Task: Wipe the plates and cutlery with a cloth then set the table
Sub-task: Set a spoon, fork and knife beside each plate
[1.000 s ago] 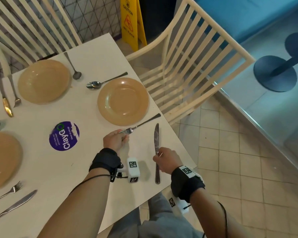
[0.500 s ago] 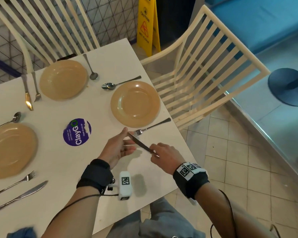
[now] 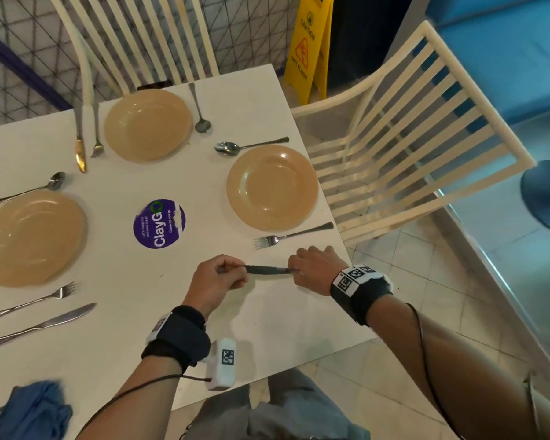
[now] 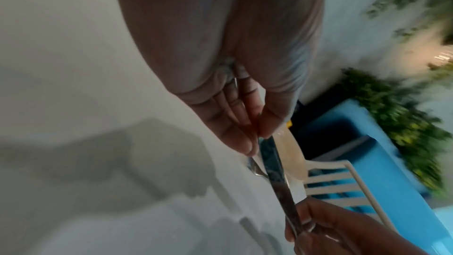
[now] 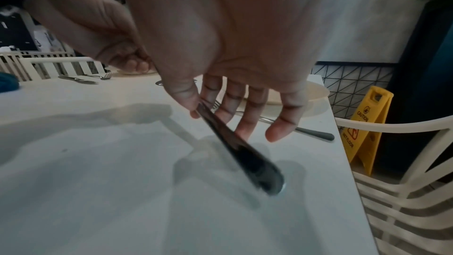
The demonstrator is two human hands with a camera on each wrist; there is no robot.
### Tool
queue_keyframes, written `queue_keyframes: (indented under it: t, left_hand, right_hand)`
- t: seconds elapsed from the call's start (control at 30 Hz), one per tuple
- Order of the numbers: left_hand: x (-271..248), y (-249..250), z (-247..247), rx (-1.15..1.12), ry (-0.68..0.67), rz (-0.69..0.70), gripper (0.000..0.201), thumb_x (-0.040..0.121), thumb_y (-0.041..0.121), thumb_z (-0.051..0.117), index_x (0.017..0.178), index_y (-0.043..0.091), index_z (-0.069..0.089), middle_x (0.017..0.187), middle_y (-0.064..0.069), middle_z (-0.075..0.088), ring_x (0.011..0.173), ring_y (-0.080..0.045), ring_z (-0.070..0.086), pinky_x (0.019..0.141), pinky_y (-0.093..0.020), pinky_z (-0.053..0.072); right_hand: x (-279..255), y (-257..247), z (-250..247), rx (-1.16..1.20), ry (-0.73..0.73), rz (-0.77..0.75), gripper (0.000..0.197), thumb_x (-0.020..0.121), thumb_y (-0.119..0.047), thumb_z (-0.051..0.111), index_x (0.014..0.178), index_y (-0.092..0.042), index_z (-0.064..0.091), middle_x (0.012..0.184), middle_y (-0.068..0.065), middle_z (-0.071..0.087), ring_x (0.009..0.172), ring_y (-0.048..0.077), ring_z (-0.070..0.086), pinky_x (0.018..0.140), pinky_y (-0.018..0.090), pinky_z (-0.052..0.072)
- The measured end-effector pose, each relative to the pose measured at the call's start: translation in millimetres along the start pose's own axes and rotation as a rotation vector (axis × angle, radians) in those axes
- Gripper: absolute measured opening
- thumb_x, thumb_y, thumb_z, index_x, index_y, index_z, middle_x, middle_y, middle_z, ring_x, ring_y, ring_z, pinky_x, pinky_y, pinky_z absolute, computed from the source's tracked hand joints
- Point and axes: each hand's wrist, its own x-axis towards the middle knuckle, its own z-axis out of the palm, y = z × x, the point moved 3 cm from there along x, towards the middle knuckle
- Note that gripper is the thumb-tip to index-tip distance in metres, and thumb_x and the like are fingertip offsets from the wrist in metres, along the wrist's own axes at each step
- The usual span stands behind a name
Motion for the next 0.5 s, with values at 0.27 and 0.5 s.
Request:
queue_keyframes:
  t: [0.27, 0.5]
  left_hand:
    - [11, -40, 9, -0.154, 0.128, -0.161, 0.01, 0.088, -0.005, 0.064, 0.097, 0.0, 0.064, 0.09, -0.031, 0.072, 0.081, -0.034, 0.068, 0.086, -0.042, 0.056]
    - [24, -33, 16, 0.415, 0.174, 0.076, 0.018, 0.079, 0.019, 0.077, 0.094, 0.028, 0.075, 0.088, 0.008, 0.073, 0.083, -0.012, 0.067, 0.079, -0.024, 0.052]
  right_hand:
    - [29, 6, 11, -0.077, 0.166, 0.08, 0.028, 0.098, -0.03, 0.043, 0.119, -0.021, 0.058, 0.119, 0.002, 0.057, 0.111, 0.027, 0.05, 0.089, 0.046, 0.042]
    - [19, 31, 29, 0.002, 0.389, 0.228, 0.013, 0.092, -0.022, 0.06, 0.102, -0.026, 0.067, 0.102, -0.002, 0.061, 0.096, 0.025, 0.055, 0.077, 0.043, 0.046]
